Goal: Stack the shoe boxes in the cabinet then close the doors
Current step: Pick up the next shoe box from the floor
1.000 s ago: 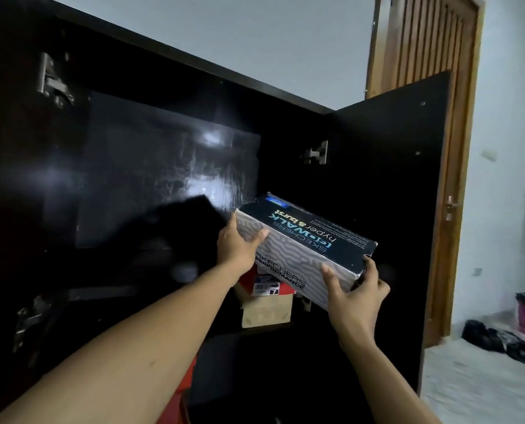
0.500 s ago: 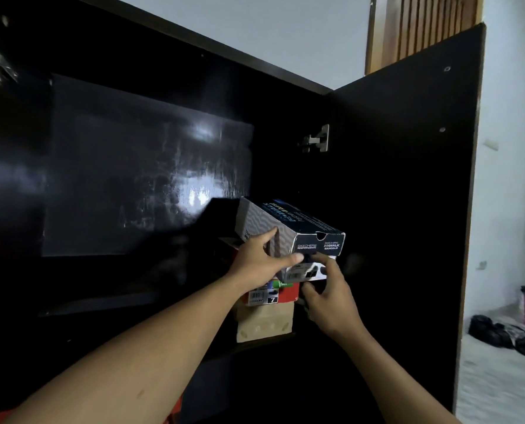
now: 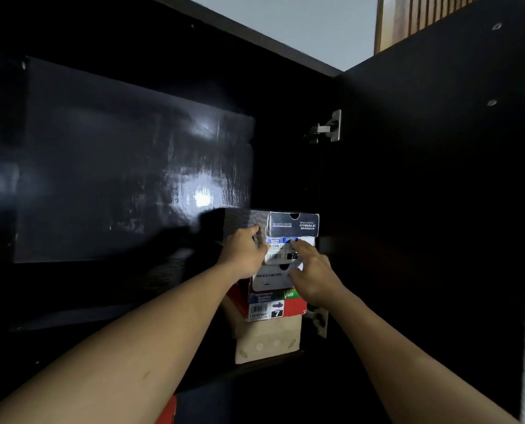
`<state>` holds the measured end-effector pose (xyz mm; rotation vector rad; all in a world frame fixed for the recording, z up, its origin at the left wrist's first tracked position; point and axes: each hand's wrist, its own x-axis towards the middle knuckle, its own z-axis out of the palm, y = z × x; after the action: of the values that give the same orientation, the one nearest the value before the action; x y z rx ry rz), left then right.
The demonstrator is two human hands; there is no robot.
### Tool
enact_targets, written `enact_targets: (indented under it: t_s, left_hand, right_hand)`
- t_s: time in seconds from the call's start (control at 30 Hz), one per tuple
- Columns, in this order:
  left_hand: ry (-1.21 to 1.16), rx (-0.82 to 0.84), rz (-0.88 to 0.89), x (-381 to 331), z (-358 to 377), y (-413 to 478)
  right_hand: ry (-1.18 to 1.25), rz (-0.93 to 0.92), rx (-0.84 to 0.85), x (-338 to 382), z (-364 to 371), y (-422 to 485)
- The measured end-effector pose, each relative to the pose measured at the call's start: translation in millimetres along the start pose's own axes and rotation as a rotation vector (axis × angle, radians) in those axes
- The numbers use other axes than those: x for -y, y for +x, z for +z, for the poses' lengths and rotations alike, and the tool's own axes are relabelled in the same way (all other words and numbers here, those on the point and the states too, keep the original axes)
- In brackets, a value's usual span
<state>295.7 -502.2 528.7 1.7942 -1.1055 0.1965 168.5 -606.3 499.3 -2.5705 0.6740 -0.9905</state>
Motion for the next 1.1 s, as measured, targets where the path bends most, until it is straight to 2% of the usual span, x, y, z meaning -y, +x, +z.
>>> enact_targets:
  t_s: [0.23, 0.33, 0.53, 0.67, 0.93, 1.1]
  left_hand:
    - [0.072, -0.055, -0.04, 21, 16, 22]
    - [0.059, -0.073, -0.059, 31, 19, 29]
    - [0.035, -0.051, -0.097, 37, 21, 36]
    - [0.014, -0.011, -0.097, 23, 10, 25]
    - [0.077, 0.107, 0.042, -22, -32, -23]
    - [0.012, 0.168, 0.119, -68, -39, -54]
  right_hand:
    - [0.048, 0.055, 0.013, -3, 19, 31]
    - [0.051, 0.063, -0.03, -5, 24, 39]
    - [0.105, 0.079, -0.014, -5, 18, 37]
    - [0.185, 0.087, 0.03, 0, -1, 28]
    - [0.263, 0.035, -0.091, 26, -57, -40]
    - [0.149, 0.109, -0.156, 39, -119, -93]
